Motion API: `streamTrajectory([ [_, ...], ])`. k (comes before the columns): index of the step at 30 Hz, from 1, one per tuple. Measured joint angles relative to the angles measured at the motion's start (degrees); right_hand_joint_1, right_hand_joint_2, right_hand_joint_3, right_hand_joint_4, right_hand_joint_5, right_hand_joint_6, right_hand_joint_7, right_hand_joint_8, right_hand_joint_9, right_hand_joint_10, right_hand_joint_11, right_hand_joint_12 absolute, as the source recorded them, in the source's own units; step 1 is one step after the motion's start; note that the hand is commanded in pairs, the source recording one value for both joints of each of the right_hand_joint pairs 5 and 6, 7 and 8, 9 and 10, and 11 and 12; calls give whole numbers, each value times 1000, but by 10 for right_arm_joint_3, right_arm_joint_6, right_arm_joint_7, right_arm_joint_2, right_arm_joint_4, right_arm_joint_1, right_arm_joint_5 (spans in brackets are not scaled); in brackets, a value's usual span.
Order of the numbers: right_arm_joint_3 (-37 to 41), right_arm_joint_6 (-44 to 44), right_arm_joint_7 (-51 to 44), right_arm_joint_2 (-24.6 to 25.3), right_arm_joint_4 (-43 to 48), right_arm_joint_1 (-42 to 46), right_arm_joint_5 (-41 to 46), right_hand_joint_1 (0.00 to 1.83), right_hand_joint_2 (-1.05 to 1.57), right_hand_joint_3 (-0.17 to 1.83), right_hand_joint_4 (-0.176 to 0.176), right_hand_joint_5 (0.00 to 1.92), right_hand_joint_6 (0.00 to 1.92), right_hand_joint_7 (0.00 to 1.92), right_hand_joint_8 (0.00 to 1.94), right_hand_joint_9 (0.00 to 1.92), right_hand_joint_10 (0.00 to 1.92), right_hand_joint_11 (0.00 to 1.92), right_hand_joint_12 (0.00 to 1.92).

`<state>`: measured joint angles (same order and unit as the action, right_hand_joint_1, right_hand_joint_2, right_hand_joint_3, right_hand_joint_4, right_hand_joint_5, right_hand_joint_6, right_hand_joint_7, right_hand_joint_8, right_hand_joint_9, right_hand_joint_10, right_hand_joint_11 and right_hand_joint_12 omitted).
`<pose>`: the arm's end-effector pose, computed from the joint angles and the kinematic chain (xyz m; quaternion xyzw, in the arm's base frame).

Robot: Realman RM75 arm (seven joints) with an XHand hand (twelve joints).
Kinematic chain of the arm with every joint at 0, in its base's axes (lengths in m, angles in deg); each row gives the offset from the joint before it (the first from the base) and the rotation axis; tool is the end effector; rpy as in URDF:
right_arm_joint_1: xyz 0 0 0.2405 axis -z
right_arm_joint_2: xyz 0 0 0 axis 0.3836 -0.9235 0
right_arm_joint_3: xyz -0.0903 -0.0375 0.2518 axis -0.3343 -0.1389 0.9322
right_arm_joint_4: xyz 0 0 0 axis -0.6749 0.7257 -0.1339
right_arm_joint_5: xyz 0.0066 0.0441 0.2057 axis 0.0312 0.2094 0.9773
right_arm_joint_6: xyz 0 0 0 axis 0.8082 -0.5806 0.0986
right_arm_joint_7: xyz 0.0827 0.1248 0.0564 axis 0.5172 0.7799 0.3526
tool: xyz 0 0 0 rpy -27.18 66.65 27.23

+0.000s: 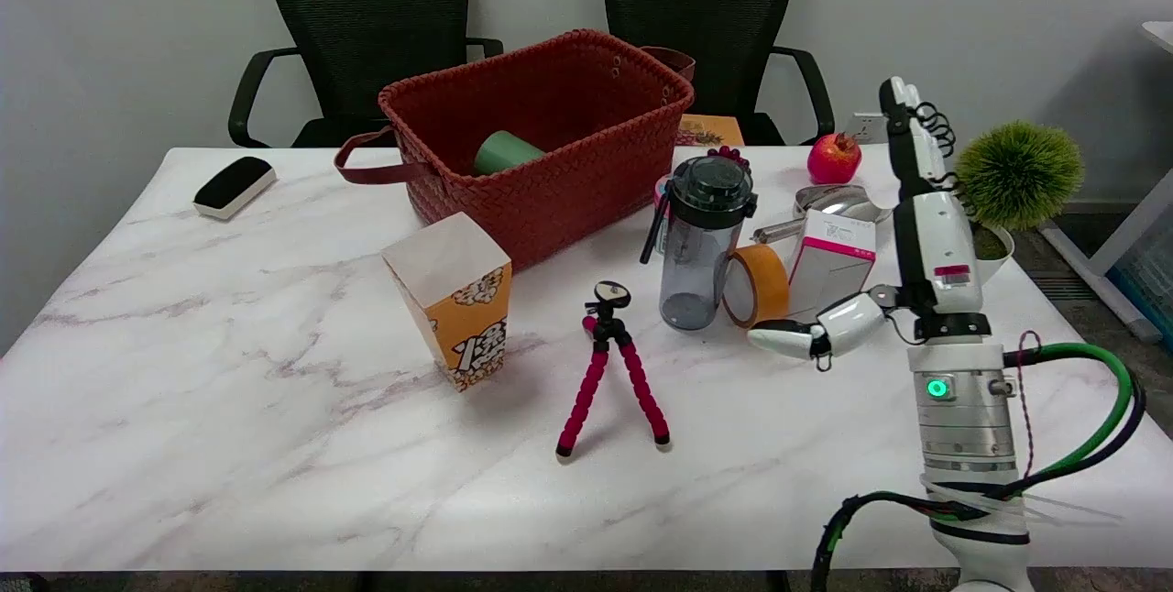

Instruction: Pick up the white paper box.

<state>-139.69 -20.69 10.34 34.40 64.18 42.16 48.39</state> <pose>-0.2233 -0.2088 0.3481 0.6027 0.0056 0.4671 0.6470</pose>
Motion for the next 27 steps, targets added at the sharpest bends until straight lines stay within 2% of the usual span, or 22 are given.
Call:
streamTrajectory([
  [9,26,-15,116,-15,-41,16,12,1230,-407,701,0,10,10,69,69,0,0,176,176],
  [13,32,-27,150,-18,-58,22,16,1222,-387,715,0,0,0,145,145,0,0,200,200],
  [27,40,-45,214,-10,-98,38,48,1202,-343,682,0,0,0,142,142,0,0,181,181],
])
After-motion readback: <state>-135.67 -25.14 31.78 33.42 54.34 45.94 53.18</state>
